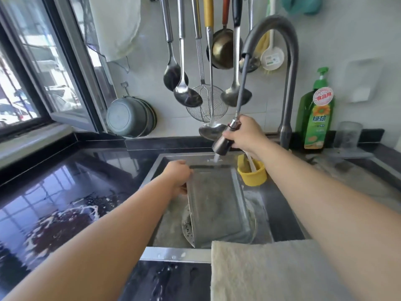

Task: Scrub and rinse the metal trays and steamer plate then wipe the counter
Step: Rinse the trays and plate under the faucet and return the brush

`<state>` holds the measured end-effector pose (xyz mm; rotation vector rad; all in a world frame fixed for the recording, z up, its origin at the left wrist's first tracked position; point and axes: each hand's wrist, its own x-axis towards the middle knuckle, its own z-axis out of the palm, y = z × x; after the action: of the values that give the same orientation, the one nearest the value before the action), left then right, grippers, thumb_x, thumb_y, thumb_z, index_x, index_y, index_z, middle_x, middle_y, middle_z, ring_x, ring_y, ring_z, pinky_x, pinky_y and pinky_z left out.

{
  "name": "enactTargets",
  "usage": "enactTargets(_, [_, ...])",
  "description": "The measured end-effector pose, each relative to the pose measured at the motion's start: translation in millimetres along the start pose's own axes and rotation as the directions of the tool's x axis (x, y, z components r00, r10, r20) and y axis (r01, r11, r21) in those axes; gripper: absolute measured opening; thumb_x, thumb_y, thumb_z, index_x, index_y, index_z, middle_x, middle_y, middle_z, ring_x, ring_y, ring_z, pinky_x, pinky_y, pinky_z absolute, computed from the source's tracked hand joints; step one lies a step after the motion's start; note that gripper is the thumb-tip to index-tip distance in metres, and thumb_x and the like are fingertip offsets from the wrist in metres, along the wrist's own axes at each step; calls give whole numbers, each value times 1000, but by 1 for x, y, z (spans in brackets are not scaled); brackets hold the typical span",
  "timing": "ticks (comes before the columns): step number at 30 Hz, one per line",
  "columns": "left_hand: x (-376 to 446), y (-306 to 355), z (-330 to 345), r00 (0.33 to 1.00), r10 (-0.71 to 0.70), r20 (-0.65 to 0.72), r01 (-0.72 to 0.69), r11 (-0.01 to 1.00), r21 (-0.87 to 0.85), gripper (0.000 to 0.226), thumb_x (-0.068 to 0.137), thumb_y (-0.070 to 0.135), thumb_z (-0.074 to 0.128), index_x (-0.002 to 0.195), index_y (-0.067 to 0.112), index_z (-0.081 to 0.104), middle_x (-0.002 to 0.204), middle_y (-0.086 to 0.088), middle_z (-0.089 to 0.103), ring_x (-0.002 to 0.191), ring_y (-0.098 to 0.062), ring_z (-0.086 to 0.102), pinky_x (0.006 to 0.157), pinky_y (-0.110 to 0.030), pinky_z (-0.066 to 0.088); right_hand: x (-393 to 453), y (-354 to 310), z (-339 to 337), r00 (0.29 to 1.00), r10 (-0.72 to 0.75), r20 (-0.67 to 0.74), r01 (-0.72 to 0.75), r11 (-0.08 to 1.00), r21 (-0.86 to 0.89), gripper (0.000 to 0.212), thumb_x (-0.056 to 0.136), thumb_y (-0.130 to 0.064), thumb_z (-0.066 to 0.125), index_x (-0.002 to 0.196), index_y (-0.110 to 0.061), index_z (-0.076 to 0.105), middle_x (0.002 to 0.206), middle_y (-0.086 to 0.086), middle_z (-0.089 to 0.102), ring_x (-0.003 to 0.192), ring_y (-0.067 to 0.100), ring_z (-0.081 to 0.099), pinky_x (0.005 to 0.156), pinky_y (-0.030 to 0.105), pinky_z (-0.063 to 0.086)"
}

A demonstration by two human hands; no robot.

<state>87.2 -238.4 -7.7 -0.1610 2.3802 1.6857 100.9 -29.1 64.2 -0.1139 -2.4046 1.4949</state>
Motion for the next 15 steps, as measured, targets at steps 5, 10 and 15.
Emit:
enactTargets(5, [-8, -5, 5, 994, -101, -41, 92, 980, -177, 24, 94, -5, 38, 94, 8, 59, 77, -12, 54, 59, -23, 49, 59, -37, 50, -12, -17, 6, 963, -29, 266, -54, 952, 302, 25, 92, -5, 71, 115, -5, 59, 113, 14, 69, 106, 28, 70, 84, 50, 61])
enactTargets(10, [-11, 18, 0, 988, -68, -140, 35, 974, -222, 18, 96, -4, 41, 89, 8, 52, 83, -14, 55, 69, -29, 59, 61, -39, 54, -14, -3, -29, 969, 9, 248, -7, 1000, -8, 18, 92, -12, 71, 106, -13, 60, 108, 9, 69, 100, 23, 70, 82, 47, 63])
enactTargets(15, [3, 39, -14, 969, 194, -151, -98, 867, 489, 9, 97, 6, 55, 93, 14, 54, 77, -5, 53, 74, -27, 58, 63, -32, 56, 12, 21, -69, 904, 106, 413, 31, 949, -313, 42, 89, -2, 71, 124, -19, 56, 121, 7, 65, 106, 28, 68, 88, 45, 60])
